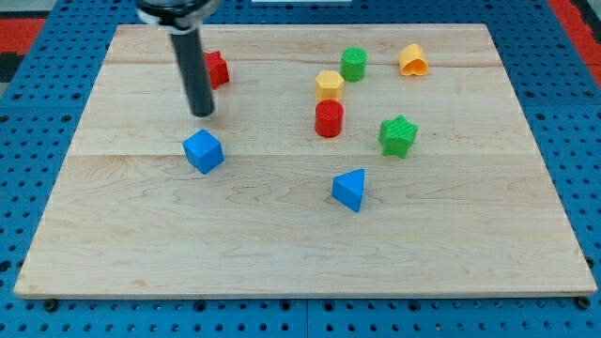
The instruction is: Move the red star a little bit down
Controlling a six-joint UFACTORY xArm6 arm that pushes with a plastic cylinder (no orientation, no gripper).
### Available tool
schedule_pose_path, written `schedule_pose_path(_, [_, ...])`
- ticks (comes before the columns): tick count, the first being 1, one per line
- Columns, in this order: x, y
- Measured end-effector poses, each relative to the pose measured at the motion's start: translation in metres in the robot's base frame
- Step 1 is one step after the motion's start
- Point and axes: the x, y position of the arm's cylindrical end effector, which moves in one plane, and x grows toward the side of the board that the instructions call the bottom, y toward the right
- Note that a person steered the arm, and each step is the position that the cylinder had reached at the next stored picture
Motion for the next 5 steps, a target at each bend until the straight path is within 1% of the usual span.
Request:
schedule_pose_path(1, [0.000,-0.015])
schedule_pose_path(2, [-0.033,-0.017])
schedule_pose_path(3, [-0.077,-0.041])
schedule_pose_path(4, [-0.118,-0.014])
schedule_pose_path(5, [-0.125,0.039])
